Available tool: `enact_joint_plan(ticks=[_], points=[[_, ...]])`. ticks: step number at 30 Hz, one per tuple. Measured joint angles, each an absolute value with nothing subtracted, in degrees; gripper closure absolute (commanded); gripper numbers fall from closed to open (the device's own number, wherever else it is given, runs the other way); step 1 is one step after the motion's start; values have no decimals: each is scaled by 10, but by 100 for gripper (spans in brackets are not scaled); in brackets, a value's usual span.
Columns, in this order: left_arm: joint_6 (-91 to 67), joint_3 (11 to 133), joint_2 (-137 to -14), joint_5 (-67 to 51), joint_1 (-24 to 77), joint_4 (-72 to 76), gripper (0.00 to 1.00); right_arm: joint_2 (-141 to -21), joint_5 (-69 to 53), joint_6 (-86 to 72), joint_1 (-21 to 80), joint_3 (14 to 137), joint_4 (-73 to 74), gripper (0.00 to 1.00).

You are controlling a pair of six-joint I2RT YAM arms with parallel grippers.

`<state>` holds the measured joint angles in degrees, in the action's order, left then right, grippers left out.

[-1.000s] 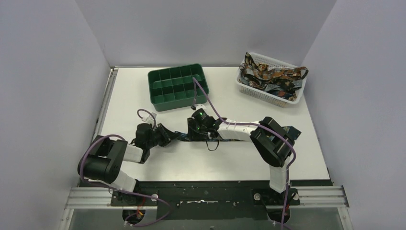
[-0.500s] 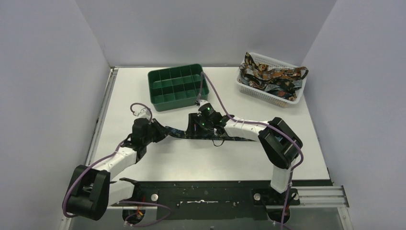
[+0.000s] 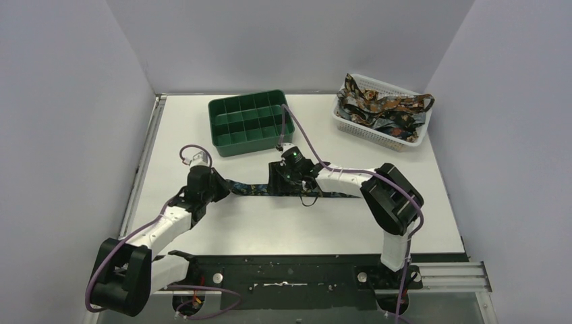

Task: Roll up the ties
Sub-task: Roll the tie at the center of the board.

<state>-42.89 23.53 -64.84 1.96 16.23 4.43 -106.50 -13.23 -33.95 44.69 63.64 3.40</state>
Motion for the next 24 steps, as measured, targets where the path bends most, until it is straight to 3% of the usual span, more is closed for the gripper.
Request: enact_joint_plan(ticks=[9,24], points=[[-421,239,-649,61,184,40,95,-1083,-137,-336,446,639,30,49],[-363,305,-677,255,324,4,95,-1084,-160,-358,446,625,-4,50]])
